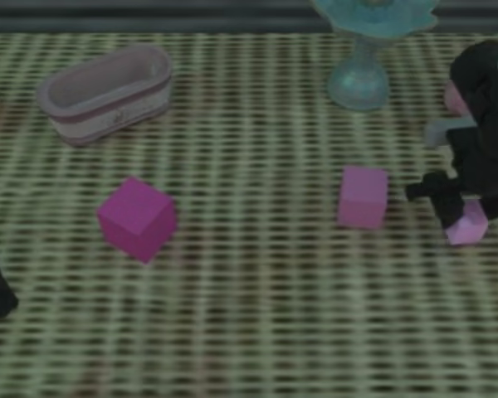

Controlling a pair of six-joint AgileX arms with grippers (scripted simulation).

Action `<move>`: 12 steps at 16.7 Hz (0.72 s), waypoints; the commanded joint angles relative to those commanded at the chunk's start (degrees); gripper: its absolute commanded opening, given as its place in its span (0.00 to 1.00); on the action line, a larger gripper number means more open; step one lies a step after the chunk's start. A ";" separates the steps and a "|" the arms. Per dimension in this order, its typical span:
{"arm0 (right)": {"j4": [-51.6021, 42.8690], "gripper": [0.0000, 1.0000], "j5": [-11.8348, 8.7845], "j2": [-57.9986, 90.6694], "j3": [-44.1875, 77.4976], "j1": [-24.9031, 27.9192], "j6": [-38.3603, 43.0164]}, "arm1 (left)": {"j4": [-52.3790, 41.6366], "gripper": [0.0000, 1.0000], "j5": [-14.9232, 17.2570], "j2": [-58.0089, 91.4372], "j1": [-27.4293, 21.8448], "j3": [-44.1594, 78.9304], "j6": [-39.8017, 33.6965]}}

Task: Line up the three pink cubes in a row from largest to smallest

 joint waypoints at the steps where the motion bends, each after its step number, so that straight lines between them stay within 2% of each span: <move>1: -1.90 0.00 -0.01 -0.69 1.15 0.02 0.03 | 0.00 1.00 0.00 0.00 0.00 0.00 0.00; 6: -11.40 0.00 -0.02 -4.49 6.63 0.29 -0.05 | 0.00 1.00 0.00 0.00 0.00 0.00 0.00; 12: -11.67 0.00 -0.01 -4.84 6.49 0.81 0.85 | 0.00 1.00 0.00 0.00 0.00 0.00 0.00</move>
